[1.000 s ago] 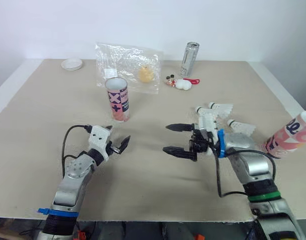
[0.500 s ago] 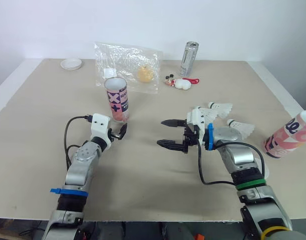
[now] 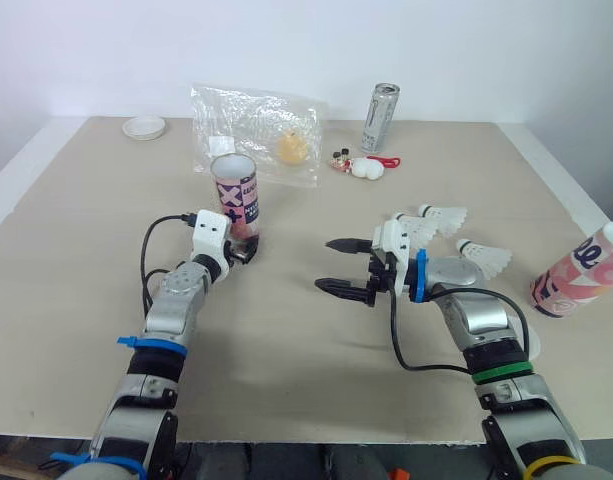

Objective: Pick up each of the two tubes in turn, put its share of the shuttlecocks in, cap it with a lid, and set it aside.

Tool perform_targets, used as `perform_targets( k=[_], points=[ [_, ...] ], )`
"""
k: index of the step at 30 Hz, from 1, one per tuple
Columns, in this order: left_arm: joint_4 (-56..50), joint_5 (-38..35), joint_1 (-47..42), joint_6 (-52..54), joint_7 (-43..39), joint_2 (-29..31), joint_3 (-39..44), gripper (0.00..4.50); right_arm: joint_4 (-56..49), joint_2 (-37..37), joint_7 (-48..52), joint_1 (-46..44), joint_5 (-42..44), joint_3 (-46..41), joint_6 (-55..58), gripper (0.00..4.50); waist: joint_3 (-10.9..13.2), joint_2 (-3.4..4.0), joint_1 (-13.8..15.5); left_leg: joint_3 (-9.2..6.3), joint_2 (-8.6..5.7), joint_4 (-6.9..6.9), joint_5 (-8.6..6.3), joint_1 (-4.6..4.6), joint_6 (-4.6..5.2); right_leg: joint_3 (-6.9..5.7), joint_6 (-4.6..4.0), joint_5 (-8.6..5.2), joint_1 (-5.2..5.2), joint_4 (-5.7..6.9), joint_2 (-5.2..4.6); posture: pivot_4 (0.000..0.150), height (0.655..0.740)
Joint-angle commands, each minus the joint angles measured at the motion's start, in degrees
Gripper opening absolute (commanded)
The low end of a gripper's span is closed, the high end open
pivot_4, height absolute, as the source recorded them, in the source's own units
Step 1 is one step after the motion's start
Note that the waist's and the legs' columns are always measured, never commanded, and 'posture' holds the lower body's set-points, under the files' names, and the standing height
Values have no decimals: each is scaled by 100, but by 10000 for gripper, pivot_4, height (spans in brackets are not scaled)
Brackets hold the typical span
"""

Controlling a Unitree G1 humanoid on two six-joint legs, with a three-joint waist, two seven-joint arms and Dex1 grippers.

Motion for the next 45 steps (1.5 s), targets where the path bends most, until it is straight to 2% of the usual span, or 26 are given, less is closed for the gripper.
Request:
perform_targets(
  k=[1,14,17,18,20,27,33,40,45],
  points=[
    [446,57,-325,-355,-77,101,85,45000,-274,-27,-79,-17,33,-125,-47,44132,0,0,0,0,0,0,0,0,0,0,0,0,0,0,0,1500,7400],
    [2124,-4,-1075,-1065,-461,129,187,45000,-527,-94,-181,75,43,-118,48,44132,0,0,0,-5,-1,0,1,-3,-2,-4,2,0,0,0,0,1500,7400],
    [2309,7,-1148,-1152,-509,134,199,37211,-582,-94,-204,76,54,-108,78,45000,0,0,0,-5,-1,0,2,-2,-3,-5,3,1,0,1,0,1500,7400],
    [2347,7,-1163,-1176,-512,137,209,32238,-603,-92,-209,78,55,-104,84,45000,0,0,0,-5,-1,0,2,-2,-3,-5,3,1,0,1,0,1500,7400],
    [2396,-12,-1174,-1229,-508,146,246,28193,-640,-85,-222,76,61,-103,107,45000,0,0,0,-5,-1,0,3,-3,-3,-5,3,1,0,1,0,1500,7400],
    [2292,66,-1049,-1319,-600,235,232,28193,-666,-70,-262,78,80,-132,154,45000,0,0,0,-5,-1,0,2,-6,-3,-4,3,0,-2,0,0,1500,7400],
    [1826,201,-829,-1451,-991,468,28,28193,-871,-57,-387,209,145,-173,294,45000,0,0,-5,-6,-1,-3,2,-5,-3,-4,1,1,-3,1,0,1500,7400],
    [322,289,-432,-1386,-2614,1188,-617,28193,-1861,-142,-765,884,523,-515,762,45000,0,0,-1,-8,-1,-5,2,-20,-4,-7,-10,4,-13,0,-2,1500,7400],
    [-654,248,-299,-1325,-4172,1742,-1246,28193,-2669,-200,-766,1408,1029,-768,941,45000,0,0,1,-10,-1,-5,2,-25,-4,-10,-12,1,-15,-1,-4,1500,7400]
  ],
)
